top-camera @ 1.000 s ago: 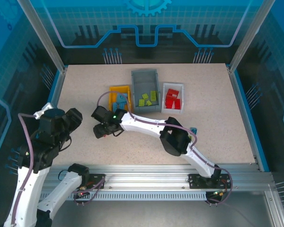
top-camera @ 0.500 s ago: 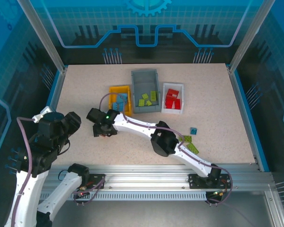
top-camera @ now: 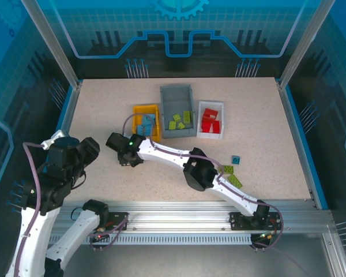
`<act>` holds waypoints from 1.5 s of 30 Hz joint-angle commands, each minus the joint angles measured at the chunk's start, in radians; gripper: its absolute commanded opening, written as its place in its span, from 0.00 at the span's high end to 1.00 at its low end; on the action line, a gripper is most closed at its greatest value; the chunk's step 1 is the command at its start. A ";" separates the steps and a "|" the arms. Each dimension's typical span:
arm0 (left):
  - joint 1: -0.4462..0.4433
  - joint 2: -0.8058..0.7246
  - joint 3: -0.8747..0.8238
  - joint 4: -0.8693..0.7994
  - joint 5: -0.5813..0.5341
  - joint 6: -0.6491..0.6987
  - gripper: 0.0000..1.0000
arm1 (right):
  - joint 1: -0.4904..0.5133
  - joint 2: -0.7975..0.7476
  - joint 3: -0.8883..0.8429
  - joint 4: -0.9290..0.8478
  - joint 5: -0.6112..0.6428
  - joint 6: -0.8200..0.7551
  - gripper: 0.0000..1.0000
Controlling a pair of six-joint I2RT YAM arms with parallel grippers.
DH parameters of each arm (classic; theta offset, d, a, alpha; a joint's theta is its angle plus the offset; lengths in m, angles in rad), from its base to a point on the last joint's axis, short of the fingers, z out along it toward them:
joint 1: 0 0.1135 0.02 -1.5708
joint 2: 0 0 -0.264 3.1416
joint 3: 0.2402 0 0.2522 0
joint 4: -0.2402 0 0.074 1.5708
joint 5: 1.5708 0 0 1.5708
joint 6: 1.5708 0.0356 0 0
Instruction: Sort the legos into containers by color
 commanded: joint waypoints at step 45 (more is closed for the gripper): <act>-0.814 0.824 0.071 0.813 0.185 0.069 0.35 | -0.725 -0.755 -0.876 0.106 0.023 -0.428 0.48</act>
